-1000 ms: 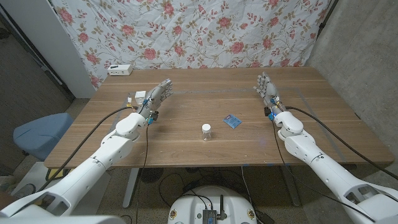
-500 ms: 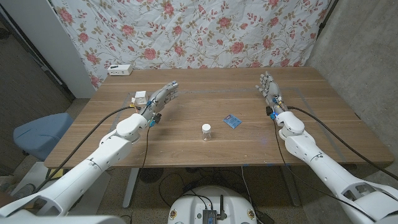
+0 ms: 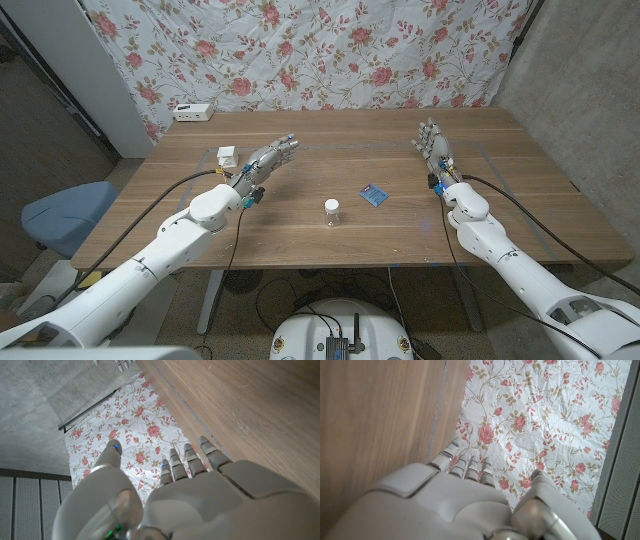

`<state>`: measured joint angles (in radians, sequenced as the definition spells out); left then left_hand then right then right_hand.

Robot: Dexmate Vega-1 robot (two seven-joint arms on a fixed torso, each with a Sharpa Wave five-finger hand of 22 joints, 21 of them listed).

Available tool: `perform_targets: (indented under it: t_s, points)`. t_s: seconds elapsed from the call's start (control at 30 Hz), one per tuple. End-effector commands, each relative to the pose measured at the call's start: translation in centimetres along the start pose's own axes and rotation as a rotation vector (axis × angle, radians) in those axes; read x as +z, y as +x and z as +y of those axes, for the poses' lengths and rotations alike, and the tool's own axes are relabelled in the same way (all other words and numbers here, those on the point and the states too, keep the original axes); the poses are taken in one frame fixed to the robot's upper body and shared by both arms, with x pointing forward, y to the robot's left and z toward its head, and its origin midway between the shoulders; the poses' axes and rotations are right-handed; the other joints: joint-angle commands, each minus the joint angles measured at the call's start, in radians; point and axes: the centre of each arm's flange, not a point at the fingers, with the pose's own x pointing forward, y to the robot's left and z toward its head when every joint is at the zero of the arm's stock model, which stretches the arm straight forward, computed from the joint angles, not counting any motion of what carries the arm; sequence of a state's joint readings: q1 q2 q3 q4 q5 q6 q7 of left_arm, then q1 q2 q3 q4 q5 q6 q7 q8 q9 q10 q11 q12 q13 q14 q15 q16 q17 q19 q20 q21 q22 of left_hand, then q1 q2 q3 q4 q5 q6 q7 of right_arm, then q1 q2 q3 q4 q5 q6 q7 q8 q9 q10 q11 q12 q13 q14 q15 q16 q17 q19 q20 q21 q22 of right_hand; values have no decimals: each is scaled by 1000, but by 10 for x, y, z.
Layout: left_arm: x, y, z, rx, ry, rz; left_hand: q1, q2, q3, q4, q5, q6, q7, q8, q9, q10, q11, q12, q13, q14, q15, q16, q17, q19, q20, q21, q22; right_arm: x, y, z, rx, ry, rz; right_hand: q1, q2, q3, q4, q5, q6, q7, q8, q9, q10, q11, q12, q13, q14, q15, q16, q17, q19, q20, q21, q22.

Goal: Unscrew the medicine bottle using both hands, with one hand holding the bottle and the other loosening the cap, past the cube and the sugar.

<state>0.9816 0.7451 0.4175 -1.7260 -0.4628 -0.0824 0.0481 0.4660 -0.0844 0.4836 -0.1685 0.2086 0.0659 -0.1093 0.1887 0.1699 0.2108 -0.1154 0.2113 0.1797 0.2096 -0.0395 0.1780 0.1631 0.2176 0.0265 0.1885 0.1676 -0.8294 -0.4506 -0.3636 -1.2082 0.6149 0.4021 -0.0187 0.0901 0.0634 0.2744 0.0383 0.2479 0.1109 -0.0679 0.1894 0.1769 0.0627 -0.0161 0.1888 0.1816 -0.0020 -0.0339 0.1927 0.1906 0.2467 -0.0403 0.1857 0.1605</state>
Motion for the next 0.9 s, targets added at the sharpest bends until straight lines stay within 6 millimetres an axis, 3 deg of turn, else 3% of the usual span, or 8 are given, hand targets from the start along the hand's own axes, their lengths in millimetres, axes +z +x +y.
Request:
perform_targets:
  t_s: [0.03,0.63,0.9]
  points:
    - [17,-11,-19,-62,75,0,25,-7,1,-7,8,-3,-13,-1,3,16,-1,4,3,16,-58,9,3,-1,12,-2,2,-2,-7,-3,-4,-1,13,11,1,3,-6,5,7,1,2,3,10,1,4,2,9,-8,3,0,9,-49,2,5]
    - [26,-34,-34,-79,138,-49,84,-30,-13,-4,21,21,-39,3,3,73,-17,11,2,59,-83,11,3,17,12,4,3,1,-8,1,-24,-7,1,16,0,4,-11,7,13,7,3,3,11,3,4,2,10,-9,3,0,9,-50,1,5]
    - [26,-40,-37,-94,164,-74,106,-38,-17,-5,26,23,-44,1,3,81,-18,9,2,62,-85,7,3,14,25,2,4,3,-8,4,-19,-19,0,17,0,5,-13,7,13,7,2,3,13,3,4,2,13,-10,4,0,11,-48,2,5]
